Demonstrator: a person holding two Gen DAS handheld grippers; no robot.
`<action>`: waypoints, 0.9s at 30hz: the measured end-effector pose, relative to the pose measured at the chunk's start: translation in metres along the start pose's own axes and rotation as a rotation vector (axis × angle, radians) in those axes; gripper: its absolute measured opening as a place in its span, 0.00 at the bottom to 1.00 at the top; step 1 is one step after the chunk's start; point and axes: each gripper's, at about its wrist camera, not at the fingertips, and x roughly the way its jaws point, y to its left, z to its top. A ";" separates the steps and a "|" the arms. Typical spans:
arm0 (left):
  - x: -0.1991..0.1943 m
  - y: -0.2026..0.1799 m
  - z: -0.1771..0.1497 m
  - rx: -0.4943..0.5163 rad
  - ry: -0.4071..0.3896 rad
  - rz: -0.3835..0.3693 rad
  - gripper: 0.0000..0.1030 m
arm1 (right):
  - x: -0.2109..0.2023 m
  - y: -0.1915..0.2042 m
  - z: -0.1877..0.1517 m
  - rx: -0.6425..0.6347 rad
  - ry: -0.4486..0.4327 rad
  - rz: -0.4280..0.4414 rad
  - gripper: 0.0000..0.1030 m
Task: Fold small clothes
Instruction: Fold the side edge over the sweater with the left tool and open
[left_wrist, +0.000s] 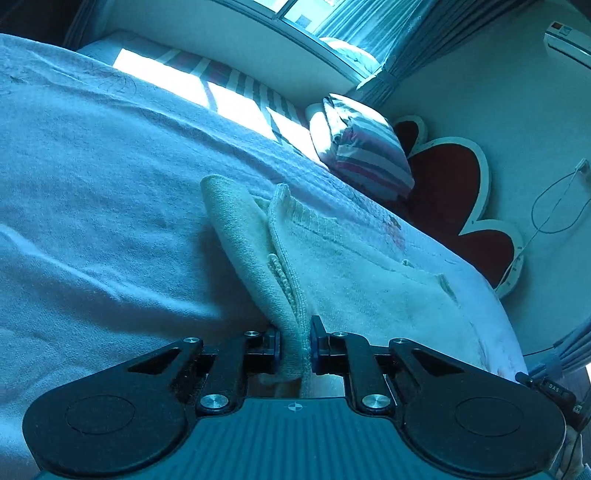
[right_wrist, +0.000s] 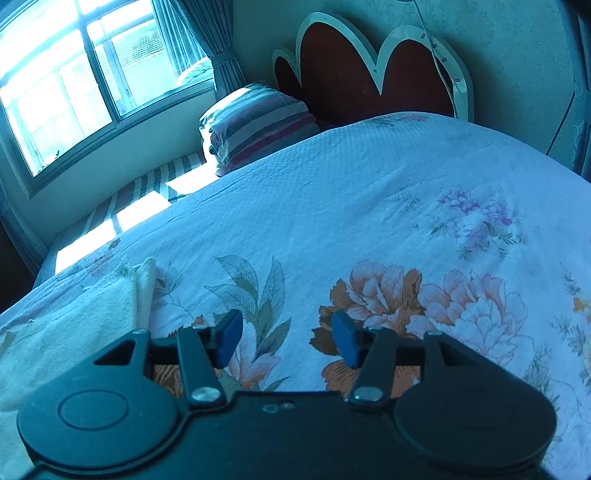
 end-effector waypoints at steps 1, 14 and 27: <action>-0.002 -0.007 0.002 -0.018 -0.008 0.005 0.14 | 0.002 -0.004 0.001 0.000 -0.001 0.009 0.52; 0.035 -0.206 -0.022 0.197 -0.057 0.312 0.13 | 0.032 -0.084 0.021 0.004 0.065 0.169 0.52; 0.157 -0.354 -0.108 0.202 0.138 0.007 0.14 | 0.028 -0.163 0.040 0.023 0.105 0.243 0.52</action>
